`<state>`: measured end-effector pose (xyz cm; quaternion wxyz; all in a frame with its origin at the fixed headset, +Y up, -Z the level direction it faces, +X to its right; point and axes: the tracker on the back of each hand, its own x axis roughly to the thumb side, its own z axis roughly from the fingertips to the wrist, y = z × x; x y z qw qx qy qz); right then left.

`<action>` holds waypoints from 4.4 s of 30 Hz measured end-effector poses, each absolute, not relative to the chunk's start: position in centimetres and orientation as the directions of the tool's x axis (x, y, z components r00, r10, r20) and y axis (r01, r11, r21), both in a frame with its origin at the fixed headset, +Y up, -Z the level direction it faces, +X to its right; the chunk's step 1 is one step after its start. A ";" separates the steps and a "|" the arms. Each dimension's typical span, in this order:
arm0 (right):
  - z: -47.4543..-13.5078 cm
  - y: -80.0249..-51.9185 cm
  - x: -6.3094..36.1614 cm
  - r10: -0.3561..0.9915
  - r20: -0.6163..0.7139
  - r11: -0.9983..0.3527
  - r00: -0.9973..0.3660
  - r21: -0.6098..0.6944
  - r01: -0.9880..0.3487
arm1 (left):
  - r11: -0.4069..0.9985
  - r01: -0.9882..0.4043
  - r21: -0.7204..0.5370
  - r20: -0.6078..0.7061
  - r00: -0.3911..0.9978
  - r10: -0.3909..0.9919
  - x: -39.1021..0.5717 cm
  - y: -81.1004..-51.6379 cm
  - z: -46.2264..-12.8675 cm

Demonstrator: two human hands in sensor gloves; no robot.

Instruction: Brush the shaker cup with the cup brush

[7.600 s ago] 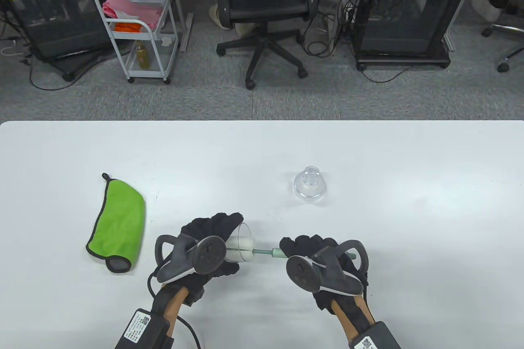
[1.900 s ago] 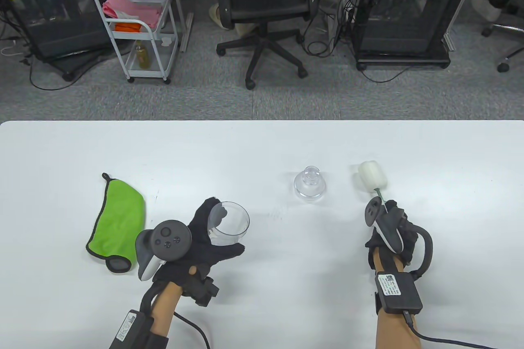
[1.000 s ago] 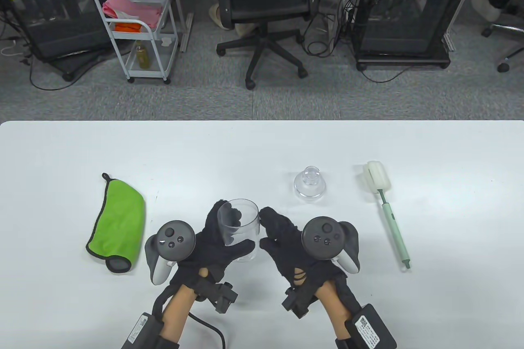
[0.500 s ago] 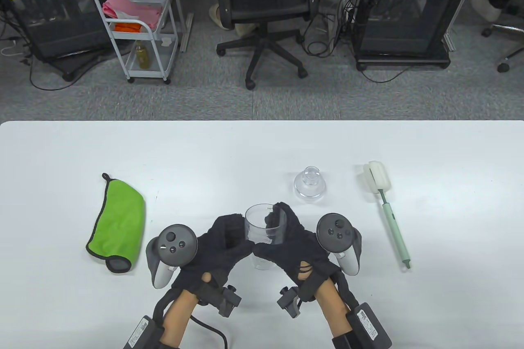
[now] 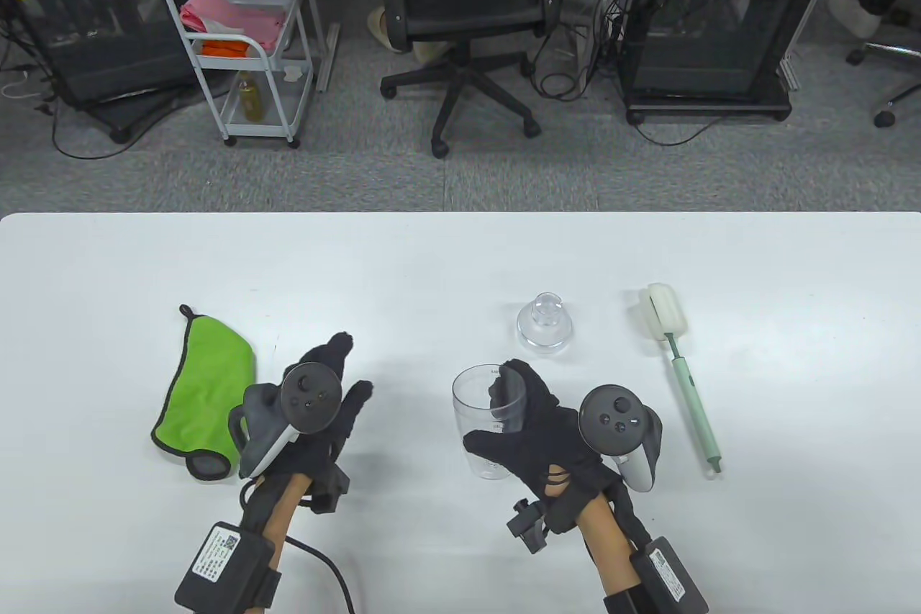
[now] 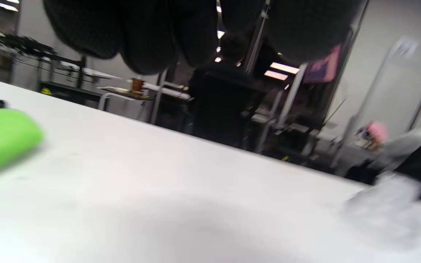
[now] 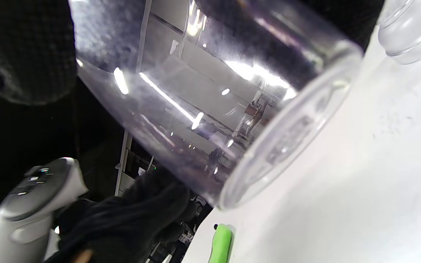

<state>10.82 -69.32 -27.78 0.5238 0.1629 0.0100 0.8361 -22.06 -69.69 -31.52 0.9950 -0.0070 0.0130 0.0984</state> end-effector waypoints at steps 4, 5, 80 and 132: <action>-27.9 -69.3 11.0 0.855 0.269 -0.495 -0.443 0.172 -0.852 | 0.975 -0.027 -0.222 -0.154 0.988 -0.008 -24.3 -73.9 -33.3; -28.0 -69.4 10.9 0.852 0.269 -0.503 -0.450 0.174 -0.847 | 0.973 0.005 -0.233 -0.183 0.982 -0.049 -25.0 -74.9 -33.7; -27.6 -68.7 10.2 0.930 0.313 -0.327 -0.193 0.465 -0.823 | 0.279 -0.892 -0.357 0.249 0.197 0.948 -12.7 -69.5 -25.3; -24.3 -64.1 9.9 0.799 0.378 -0.513 -0.468 0.019 -0.858 | 0.268 -0.933 -0.241 0.209 0.220 0.953 -12.6 -69.2 -24.7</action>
